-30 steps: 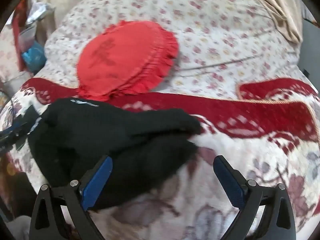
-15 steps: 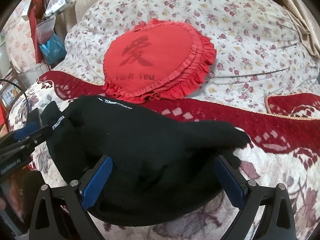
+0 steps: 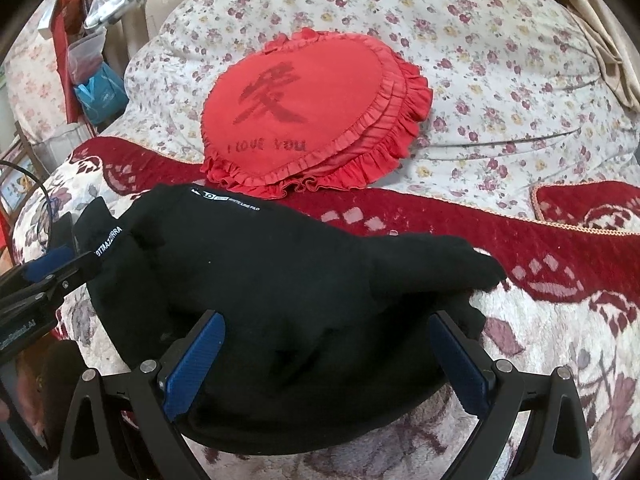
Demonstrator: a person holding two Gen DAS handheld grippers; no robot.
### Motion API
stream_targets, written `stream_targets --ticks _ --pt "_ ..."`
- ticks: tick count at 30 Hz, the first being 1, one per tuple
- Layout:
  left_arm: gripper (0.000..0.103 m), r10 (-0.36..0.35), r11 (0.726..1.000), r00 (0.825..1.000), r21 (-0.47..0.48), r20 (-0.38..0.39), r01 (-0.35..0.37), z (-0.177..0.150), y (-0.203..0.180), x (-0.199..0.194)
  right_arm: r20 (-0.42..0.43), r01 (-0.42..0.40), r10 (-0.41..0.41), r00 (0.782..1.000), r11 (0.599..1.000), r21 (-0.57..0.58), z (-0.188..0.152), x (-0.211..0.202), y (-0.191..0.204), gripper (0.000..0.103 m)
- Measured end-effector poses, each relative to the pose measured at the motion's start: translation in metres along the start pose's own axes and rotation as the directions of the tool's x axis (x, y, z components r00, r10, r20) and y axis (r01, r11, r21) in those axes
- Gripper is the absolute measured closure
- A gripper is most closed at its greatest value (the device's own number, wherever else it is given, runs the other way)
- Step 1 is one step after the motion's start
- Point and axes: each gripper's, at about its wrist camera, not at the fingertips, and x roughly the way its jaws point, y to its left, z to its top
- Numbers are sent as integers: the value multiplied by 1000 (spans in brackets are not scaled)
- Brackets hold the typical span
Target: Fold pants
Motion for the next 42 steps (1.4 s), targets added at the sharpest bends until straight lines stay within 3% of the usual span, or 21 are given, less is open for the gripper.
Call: stream_targets --ticks 35,42 --pt "39 -7 1000 999 -27 -44 6 -4 7 13 -41 3 -3 999 1000 2 -4 13 0 3" --pt "39 43 993 999 -111 -29 -46 5 45 15 -48 -78 75 996 995 -63 2 20 19 3"
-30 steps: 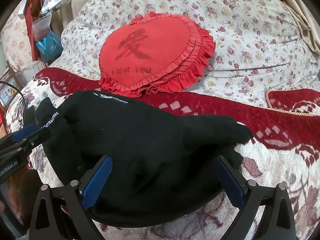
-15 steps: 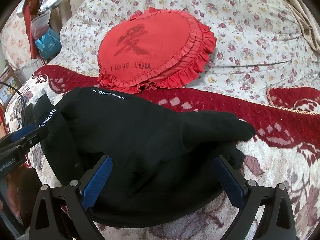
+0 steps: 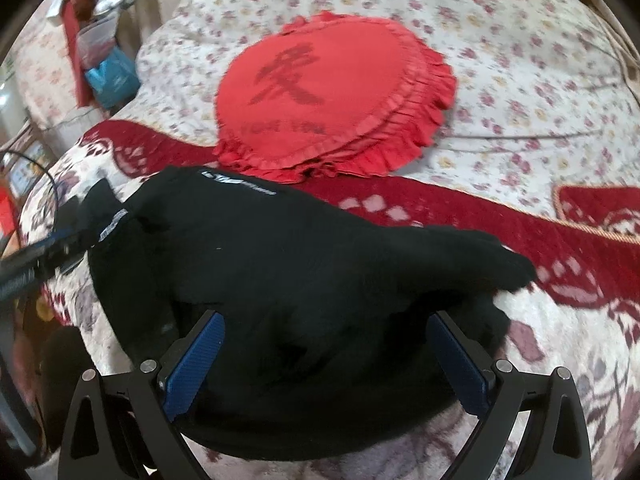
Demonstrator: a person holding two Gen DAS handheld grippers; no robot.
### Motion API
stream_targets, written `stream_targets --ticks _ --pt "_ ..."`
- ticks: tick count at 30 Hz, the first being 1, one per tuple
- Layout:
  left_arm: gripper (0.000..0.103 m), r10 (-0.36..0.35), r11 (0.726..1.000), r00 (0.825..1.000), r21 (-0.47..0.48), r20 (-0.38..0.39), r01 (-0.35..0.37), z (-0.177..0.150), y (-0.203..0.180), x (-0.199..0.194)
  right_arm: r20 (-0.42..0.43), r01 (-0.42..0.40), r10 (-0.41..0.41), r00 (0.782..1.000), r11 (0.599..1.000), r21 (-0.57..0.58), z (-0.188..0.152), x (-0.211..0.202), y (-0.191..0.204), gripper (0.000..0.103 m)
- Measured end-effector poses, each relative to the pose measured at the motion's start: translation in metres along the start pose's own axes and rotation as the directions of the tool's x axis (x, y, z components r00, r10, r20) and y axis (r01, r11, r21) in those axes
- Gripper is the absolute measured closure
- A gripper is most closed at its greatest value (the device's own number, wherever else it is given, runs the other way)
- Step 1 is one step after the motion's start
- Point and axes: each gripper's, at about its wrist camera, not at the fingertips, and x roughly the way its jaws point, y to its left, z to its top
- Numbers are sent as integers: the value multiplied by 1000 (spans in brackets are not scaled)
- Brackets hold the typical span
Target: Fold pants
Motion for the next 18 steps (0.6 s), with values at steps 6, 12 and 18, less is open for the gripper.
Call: stream_targets --ticks 6,12,18 --pt "39 46 997 999 -64 -16 -47 7 34 3 -24 -97 96 995 993 -72 14 23 38 3" --pt "39 72 994 996 -73 -49 -75 5 49 14 -70 -177 168 983 974 -139 23 49 76 3" --pt "39 82 992 994 -85 -74 -88 3 57 23 -85 -177 164 983 967 -182 31 60 98 3"
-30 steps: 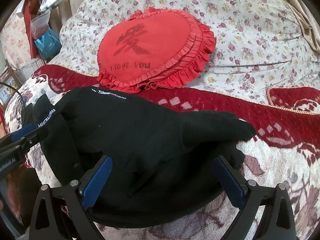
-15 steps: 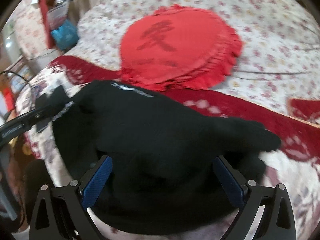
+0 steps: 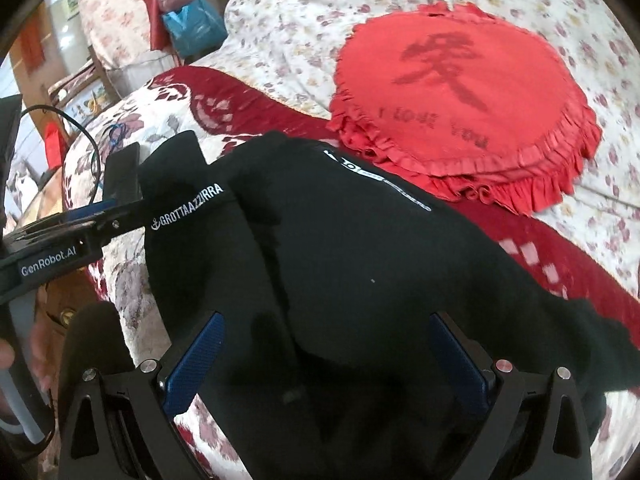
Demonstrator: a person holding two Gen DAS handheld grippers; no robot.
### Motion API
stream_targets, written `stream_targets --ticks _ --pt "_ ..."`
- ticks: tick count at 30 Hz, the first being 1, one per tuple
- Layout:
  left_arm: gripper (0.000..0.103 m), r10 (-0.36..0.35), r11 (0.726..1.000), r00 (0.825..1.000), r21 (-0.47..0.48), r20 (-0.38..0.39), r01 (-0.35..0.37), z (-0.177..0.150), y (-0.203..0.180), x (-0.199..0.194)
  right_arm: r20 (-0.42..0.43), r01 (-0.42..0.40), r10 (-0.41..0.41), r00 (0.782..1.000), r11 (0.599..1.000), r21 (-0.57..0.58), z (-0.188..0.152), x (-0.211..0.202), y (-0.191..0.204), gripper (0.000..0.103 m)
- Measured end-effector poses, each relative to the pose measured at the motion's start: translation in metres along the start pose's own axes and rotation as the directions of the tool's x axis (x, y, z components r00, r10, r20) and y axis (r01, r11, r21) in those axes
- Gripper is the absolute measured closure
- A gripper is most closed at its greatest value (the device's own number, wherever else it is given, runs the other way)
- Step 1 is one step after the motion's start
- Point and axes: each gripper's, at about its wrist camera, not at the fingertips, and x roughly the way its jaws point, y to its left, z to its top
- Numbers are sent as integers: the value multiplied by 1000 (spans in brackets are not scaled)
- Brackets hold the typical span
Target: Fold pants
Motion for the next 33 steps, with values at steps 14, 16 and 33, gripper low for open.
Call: stream_targets --ticks 14,16,33 --pt "39 -3 1000 1000 -7 -18 3 2 9 8 -3 -67 67 998 997 26 18 19 2 3" --pt "39 0 1000 1000 -22 -17 -1 4 16 6 -8 -103 103 995 995 16 24 29 5 3" --pt "39 109 983 987 -158 114 -90 28 90 -59 -108 -453 442 891 881 -138 11 35 109 85"
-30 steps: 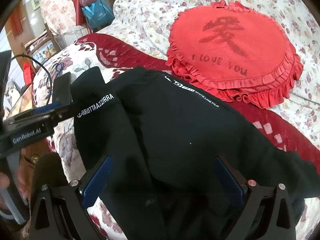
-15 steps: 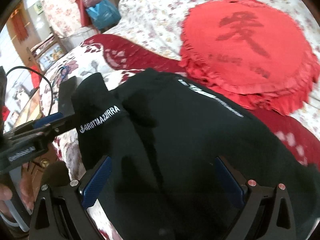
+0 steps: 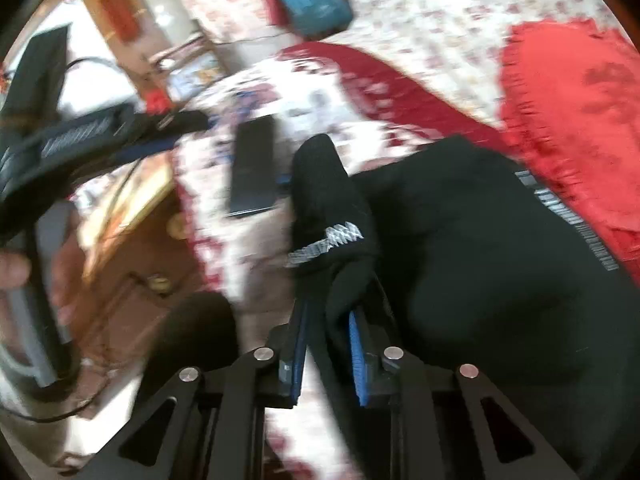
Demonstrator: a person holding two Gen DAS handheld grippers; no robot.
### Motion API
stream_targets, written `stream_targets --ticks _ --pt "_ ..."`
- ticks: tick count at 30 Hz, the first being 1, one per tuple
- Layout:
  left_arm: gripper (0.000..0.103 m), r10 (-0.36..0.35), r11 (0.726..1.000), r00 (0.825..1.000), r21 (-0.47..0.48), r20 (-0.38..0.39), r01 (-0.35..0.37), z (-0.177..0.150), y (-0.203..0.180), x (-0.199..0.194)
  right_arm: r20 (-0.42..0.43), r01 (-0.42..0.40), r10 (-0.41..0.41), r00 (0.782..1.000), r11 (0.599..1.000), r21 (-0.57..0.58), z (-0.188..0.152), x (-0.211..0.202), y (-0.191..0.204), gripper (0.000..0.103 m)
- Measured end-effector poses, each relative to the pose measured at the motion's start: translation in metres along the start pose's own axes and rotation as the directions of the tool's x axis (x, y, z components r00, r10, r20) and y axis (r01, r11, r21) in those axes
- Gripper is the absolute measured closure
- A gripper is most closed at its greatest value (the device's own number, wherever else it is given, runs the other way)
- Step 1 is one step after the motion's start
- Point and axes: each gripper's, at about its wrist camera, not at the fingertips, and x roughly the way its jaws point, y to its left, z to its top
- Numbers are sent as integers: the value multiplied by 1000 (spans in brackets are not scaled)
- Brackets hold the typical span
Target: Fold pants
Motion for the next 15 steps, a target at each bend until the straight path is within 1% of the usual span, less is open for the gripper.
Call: stream_targets --ticks 3,6,8,9,10,11,12,13,14,15 --pt "39 -9 1000 1000 18 -3 9 -2 -6 -3 -57 -46 46 997 999 7 -14 26 12 85" --pt "39 -18 999 1000 42 -23 19 -8 -18 0 -108 -82 92 990 992 94 -26 47 7 85" --pt "39 -35 997 998 65 -56 39 -16 -29 8 -88 -103 115 990 986 129 -29 37 2 85" --pt "39 -34 996 997 81 -76 40 -21 -36 15 -72 -104 115 991 985 137 -29 25 1 82" --pt "39 -31 995 995 91 -91 40 -25 -40 20 -58 -96 104 993 986 140 -29 12 -3 80" --pt "39 -31 994 994 101 -106 42 -28 -45 25 -39 -80 86 995 986 144 -32 -4 -6 75" --pt "39 -32 993 992 111 -123 46 -32 -49 31 -8 -43 44 999 987 152 -37 -23 -11 66" --pt "39 -29 992 990 121 -139 46 -36 -54 37 21 3 -7 1000 986 165 -43 -41 -17 59" --pt "39 -28 991 988 125 -149 47 -39 -56 41 56 58 -70 996 981 186 -51 -63 -26 51" --pt "39 -33 990 986 130 -166 55 -44 -60 47 81 105 -125 989 971 214 -60 -83 -36 51"
